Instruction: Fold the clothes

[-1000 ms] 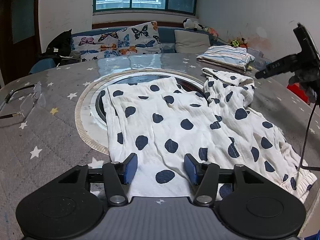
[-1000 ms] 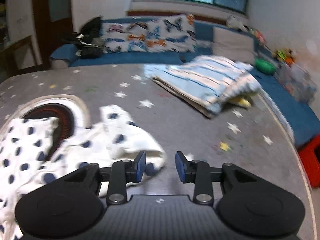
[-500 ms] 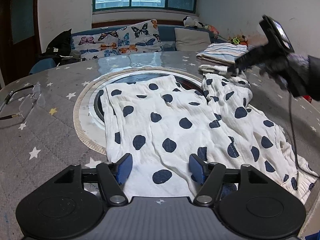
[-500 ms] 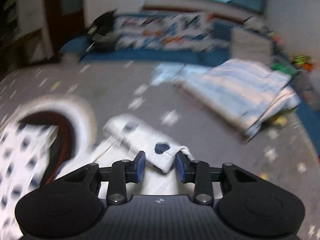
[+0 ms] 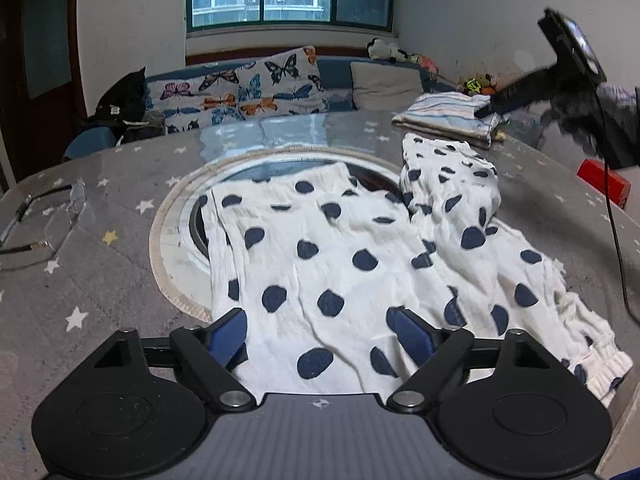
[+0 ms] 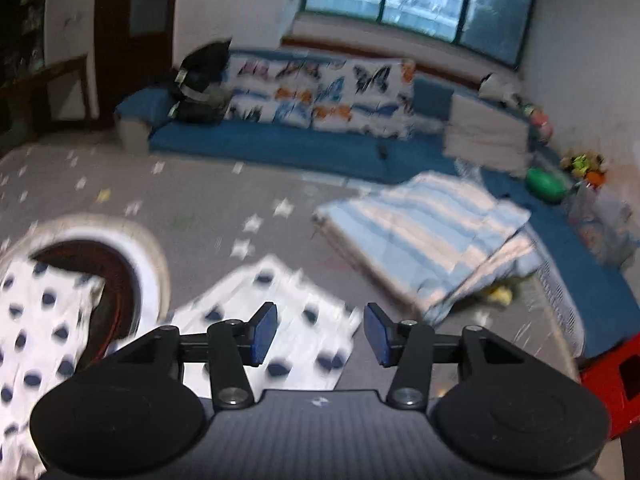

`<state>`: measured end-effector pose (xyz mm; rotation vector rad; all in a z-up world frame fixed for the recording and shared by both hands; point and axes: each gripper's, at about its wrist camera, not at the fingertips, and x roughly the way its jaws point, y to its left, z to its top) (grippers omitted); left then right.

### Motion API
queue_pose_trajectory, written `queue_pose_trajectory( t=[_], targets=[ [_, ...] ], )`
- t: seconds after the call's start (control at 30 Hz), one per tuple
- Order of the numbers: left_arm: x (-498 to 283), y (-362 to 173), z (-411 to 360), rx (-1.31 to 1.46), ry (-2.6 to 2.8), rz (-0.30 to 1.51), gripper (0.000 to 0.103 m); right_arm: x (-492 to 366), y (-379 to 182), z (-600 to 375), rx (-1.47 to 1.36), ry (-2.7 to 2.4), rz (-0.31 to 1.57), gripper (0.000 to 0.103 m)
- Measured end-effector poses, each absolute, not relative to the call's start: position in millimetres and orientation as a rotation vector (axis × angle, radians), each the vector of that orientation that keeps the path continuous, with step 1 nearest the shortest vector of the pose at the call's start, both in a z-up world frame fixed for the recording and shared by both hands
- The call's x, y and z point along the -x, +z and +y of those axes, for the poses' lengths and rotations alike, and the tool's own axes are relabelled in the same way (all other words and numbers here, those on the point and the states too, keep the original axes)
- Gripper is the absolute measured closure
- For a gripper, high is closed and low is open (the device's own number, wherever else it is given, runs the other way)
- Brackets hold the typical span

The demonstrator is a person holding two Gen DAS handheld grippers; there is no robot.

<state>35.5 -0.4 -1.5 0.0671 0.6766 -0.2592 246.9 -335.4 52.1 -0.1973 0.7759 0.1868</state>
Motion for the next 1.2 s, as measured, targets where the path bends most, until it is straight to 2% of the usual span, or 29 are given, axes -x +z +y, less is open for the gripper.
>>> queue_pose_trajectory(
  t=[0.3, 0.37, 0.5, 0.9, 1.07, 1.13, 1.2],
  targets=[
    [-17.7, 17.8, -22.8, -0.079, -0.358, 0.618, 0.019, -218.7, 26.3, -341.9, 0.167, 0.2, 0.865, 0.054],
    [-9.5, 22.6, -34.9, -0.092, -0.423, 0.602, 0.024, -214.1, 25.6, -352.9, 0.138, 0.174, 0.865, 0.054],
    [6.9, 29.7, -67.4, -0.118, -0.599, 0.583, 0.04, -204.7, 28.6, -371.8, 0.109, 0.137, 0.855, 0.054],
    [34.8, -4.4, -161.4, -0.347, -0.763, 0.61, 0.041, -173.6, 37.0, -400.9, 0.067, 0.149, 0.822, 0.054],
    [29.4, -17.0, -166.6, -0.385, -0.744, 0.639, 0.069, -172.2, 32.3, -404.7, 0.045, 0.154, 0.82, 0.054],
    [27.7, -14.3, -162.7, -0.366, -0.763, 0.641, 0.087, -172.9, 30.6, -405.9, 0.034, 0.155, 0.817, 0.054],
    [28.6, -5.1, -152.1, -0.318, -0.836, 0.651, 0.09, -175.2, 29.1, -406.3, 0.019, 0.156, 0.815, 0.054]
  ],
)
